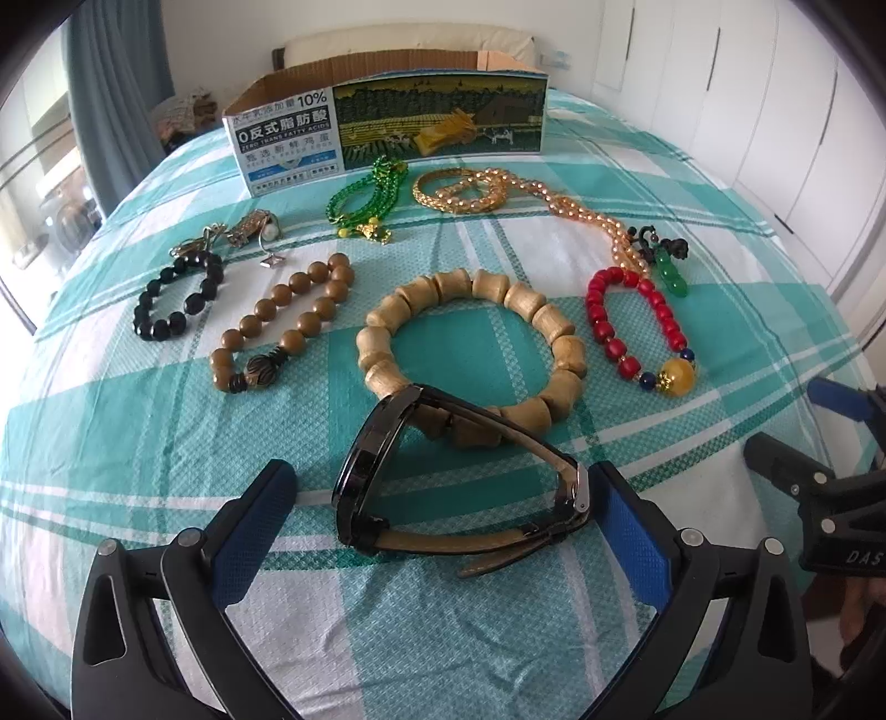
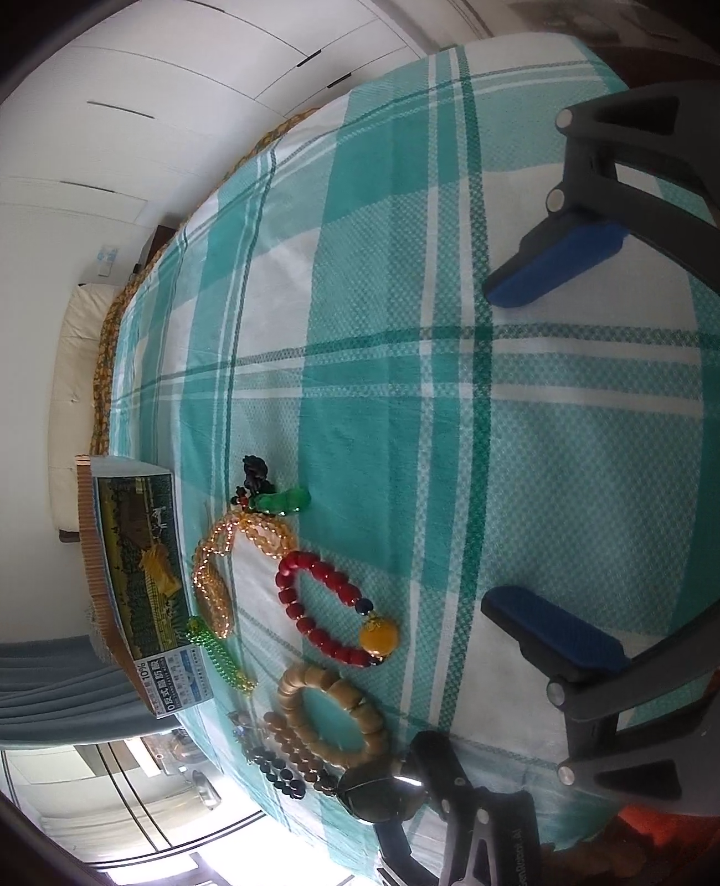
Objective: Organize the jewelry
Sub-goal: 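Grasp the black sunglasses with the left tool while the right tool grasps the green jade pendant, then carry sunglasses and pendant into the cardboard box and open both tools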
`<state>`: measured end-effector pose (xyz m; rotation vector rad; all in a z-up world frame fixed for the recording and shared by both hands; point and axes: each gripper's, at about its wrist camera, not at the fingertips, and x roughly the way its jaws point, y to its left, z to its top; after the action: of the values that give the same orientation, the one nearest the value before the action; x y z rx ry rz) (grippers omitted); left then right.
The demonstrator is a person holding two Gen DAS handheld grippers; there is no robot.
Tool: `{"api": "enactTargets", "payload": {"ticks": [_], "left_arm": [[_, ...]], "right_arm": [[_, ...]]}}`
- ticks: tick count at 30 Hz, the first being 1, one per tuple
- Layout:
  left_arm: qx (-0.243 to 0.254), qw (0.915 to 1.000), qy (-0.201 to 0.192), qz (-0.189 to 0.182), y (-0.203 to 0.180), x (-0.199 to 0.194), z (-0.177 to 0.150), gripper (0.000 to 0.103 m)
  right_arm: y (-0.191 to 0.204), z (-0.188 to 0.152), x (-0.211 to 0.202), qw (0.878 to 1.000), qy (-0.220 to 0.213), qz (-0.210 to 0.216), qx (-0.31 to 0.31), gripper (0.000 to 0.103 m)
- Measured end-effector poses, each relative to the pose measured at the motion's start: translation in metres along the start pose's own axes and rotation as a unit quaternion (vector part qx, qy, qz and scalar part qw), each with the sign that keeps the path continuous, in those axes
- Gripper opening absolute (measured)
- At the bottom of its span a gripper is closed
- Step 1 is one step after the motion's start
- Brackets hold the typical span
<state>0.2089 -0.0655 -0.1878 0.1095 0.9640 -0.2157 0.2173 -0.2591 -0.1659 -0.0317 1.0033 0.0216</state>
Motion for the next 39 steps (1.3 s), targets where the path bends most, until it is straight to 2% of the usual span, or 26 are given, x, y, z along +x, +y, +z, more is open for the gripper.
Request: {"api": "enactTargets", "payload": {"ticks": [6, 9, 11, 12, 13, 14, 15, 16, 20, 27, 33, 39], "left_arm": [[0.000, 1.0000, -0.010, 0.001, 0.002, 0.000, 0.000, 0.102], [0.007, 0.9998, -0.018, -0.004, 0.003, -0.003, 0.000, 0.093], [0.013, 0.9996, -0.023, -0.007, 0.002, -0.006, 0.000, 0.081], [0.016, 0.9995, -0.026, -0.009, 0.002, -0.007, 0.000, 0.078], [0.019, 0.9994, -0.026, -0.009, 0.002, -0.007, 0.000, 0.079], [0.020, 0.9993, -0.028, -0.011, 0.002, -0.007, 0.000, 0.078], [0.022, 0.9992, -0.030, -0.013, 0.003, -0.008, -0.001, 0.078], [0.023, 0.9991, -0.033, -0.015, 0.005, -0.008, -0.002, 0.078], [0.017, 0.9990, -0.037, -0.020, 0.014, -0.012, -0.007, 0.077], [-0.034, 0.9979, -0.033, -0.045, 0.045, -0.027, -0.010, 0.077], [-0.053, 0.9954, -0.059, -0.054, 0.065, -0.050, 0.004, 0.076], [-0.061, 0.9931, -0.074, -0.066, 0.077, -0.067, 0.033, 0.076]], "right_arm": [[0.000, 0.053, 0.034, 0.999, 0.007, 0.016, -0.029, 0.103], [0.004, 0.078, 0.049, 0.998, -0.002, 0.034, -0.050, 0.099], [0.011, 0.090, 0.054, 0.996, -0.015, 0.049, -0.076, 0.085], [0.015, 0.095, 0.055, 0.994, -0.020, 0.059, -0.086, 0.073], [0.018, 0.099, 0.056, 0.993, -0.024, 0.064, -0.094, 0.057], [0.019, 0.102, 0.056, 0.993, -0.027, 0.069, -0.096, 0.046], [0.017, 0.104, 0.056, 0.993, -0.026, 0.076, -0.090, 0.022], [0.013, 0.105, 0.056, 0.993, -0.022, 0.084, -0.076, 0.016], [-0.001, 0.094, 0.046, 0.994, -0.020, 0.099, -0.046, 0.016], [-0.015, 0.079, 0.007, 0.992, -0.048, 0.110, -0.027, 0.016], [-0.007, 0.086, -0.021, 0.989, -0.073, 0.121, -0.042, 0.016], [0.009, 0.098, -0.026, 0.987, -0.077, 0.135, -0.049, 0.016]]}}
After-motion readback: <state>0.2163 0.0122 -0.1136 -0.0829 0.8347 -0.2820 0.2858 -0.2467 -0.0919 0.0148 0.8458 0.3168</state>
